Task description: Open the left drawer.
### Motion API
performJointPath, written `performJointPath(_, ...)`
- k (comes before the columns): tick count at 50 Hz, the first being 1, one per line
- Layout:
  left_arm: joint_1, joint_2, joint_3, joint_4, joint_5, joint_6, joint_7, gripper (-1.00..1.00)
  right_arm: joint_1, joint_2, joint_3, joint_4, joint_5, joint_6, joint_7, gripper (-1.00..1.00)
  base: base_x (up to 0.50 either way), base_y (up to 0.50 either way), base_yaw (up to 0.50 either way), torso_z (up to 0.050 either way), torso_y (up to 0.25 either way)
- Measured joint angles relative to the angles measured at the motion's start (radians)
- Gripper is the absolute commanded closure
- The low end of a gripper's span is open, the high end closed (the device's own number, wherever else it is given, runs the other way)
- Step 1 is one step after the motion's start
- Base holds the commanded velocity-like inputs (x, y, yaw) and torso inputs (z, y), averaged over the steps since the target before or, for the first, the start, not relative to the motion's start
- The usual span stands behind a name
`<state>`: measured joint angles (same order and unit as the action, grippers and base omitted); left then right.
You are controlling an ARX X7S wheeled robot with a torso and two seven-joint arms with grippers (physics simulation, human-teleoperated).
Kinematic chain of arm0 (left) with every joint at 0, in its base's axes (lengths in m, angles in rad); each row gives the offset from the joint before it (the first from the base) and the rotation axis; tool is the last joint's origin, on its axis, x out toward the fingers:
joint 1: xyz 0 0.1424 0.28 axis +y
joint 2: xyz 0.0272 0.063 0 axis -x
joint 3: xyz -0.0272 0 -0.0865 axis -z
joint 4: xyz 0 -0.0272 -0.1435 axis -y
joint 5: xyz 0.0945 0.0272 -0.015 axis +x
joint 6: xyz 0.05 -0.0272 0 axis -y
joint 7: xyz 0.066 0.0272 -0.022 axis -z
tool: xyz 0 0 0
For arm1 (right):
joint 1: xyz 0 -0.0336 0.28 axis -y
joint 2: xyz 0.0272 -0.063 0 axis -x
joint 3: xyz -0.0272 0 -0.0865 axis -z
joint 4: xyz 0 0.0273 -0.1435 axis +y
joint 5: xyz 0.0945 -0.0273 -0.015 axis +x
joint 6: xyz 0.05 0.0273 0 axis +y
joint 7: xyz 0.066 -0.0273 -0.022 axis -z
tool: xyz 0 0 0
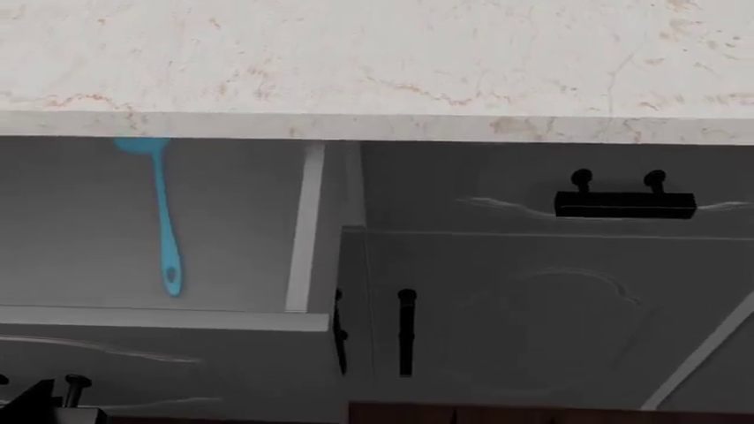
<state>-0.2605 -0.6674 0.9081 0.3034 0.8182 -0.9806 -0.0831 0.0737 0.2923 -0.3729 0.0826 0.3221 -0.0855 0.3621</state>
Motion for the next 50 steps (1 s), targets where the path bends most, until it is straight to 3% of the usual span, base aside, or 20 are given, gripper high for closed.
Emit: performJointPath(50,-0.005,-0.015,0.027,0.015,0.020,-0.004,0.031,1.00,0.002,0.010,-0.011,-0.002,0.014,-0.001,0.012,-1.00,-0.18,0.00,0.00,0.001,0.001)
